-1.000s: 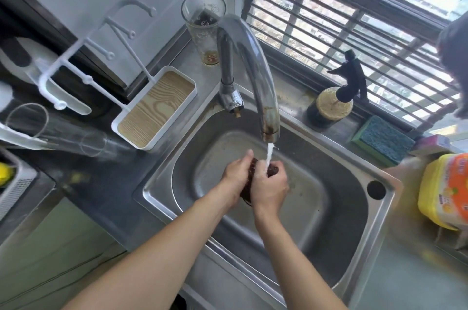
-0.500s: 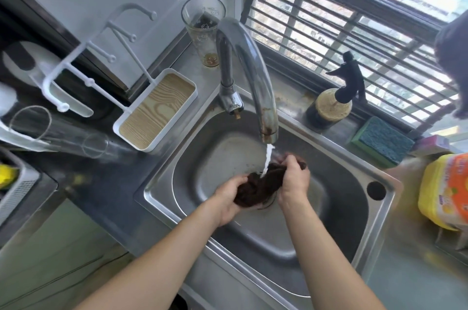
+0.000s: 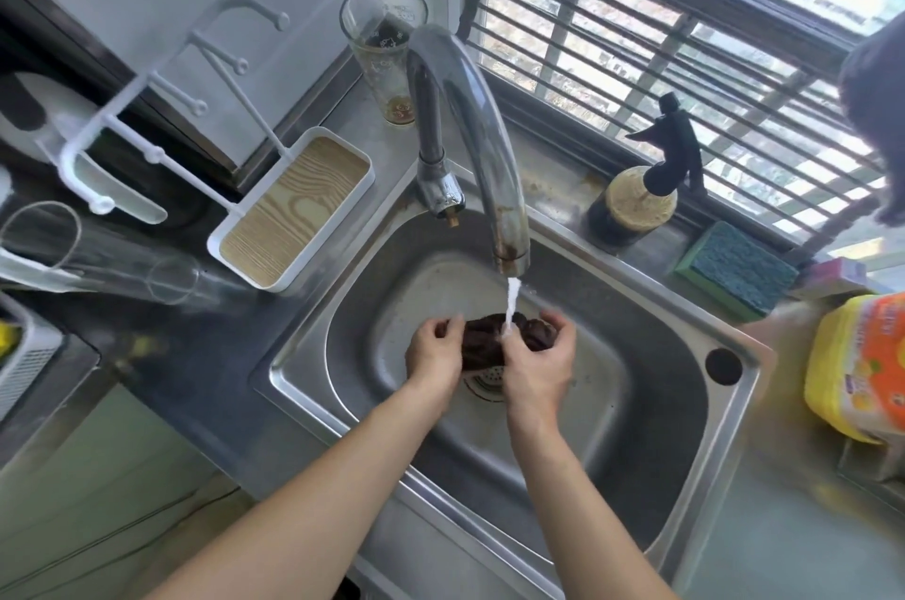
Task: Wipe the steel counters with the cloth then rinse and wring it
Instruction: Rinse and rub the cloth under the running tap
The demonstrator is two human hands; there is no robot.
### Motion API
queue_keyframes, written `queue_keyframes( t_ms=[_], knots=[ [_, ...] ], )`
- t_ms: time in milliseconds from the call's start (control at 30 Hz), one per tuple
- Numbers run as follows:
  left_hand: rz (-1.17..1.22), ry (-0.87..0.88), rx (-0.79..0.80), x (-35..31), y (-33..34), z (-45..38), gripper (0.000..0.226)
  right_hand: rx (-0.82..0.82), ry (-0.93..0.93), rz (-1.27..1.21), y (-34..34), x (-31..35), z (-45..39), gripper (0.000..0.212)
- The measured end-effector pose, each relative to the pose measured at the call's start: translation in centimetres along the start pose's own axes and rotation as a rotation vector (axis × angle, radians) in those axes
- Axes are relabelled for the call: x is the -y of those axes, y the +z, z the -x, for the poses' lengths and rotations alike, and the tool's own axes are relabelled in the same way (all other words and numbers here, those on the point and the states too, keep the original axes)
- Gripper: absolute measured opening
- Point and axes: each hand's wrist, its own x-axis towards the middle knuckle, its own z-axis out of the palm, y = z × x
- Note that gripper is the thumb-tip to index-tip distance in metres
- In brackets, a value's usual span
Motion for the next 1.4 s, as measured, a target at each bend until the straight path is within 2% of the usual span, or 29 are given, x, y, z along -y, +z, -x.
queue_keyframes(
  t_ms=[33,100,133,167,267,333,467,567,667,767,900,967,1067,1133,1267,1333,1400],
  knots=[
    [0.041,-0.072,-0.038,-0.6,0.2,0.0,0.045,0.027,-0.016,-0.017,0.1,-0.2,0.2,0.030],
    [0.191,-0.242,-0.011,-2.1,0.6,0.7,0.052,0.145,-0.081,0.007,0.4,-0.4,1.1,0.012],
    [0.236,-0.307,0.036,-2.6,0.7,1.3,0.056,0.188,-0.129,0.051,0.6,-0.6,1.7,0.008],
    [0.253,-0.337,0.097,-2.8,0.8,1.8,0.057,0.194,-0.179,0.102,0.8,-0.7,2.2,0.015],
    [0.218,-0.254,0.264,-2.7,1.1,3.0,0.036,0.063,-0.169,0.223,1.0,0.2,1.9,0.036],
    [0.208,-0.159,0.281,-2.5,1.3,3.1,0.028,-0.011,-0.111,0.266,1.0,1.5,0.8,0.043],
    [0.147,-0.066,0.323,-2.9,1.6,2.2,0.035,-0.028,-0.002,0.240,1.1,2.6,-0.4,0.045],
    [0.040,0.025,0.319,-2.7,0.8,1.8,0.035,-0.071,0.231,0.197,0.5,2.3,-2.2,0.041],
    [0.170,-0.035,0.269,-2.8,-0.9,1.4,0.023,-0.106,0.430,0.063,-1.3,1.5,-4.3,0.038],
    [0.290,-0.145,0.244,-3.2,-1.8,1.0,0.024,0.051,0.491,0.025,-2.3,0.0,-5.2,0.037],
    [0.341,-0.288,0.282,-3.5,-0.5,2.5,0.030,0.518,0.576,-0.133,-1.5,0.0,-3.2,0.048],
    [0.246,-0.196,0.254,-3.6,0.4,2.9,0.022,0.661,0.575,-0.168,-0.9,0.1,-2.1,0.051],
    [0.074,-0.021,0.151,-3.6,0.9,2.8,0.021,0.633,0.567,-0.275,-0.7,-0.6,-1.3,0.045],
    [0.056,-0.114,0.166,-3.5,0.6,2.8,0.030,0.521,0.518,-0.321,-0.7,-0.8,-1.2,0.037],
    [0.140,-0.394,0.459,-2.9,-0.4,3.2,0.053,0.398,0.251,-0.101,-0.3,-0.6,-1.3,0.033],
    [0.266,-0.416,0.526,-2.9,-0.6,3.3,0.049,0.398,0.106,-0.020,-0.3,-1.0,-1.3,0.038],
    [0.312,-0.338,0.448,-2.8,-0.3,2.9,0.032,0.429,0.014,0.003,-0.4,-1.3,-1.2,0.038]
  ],
)
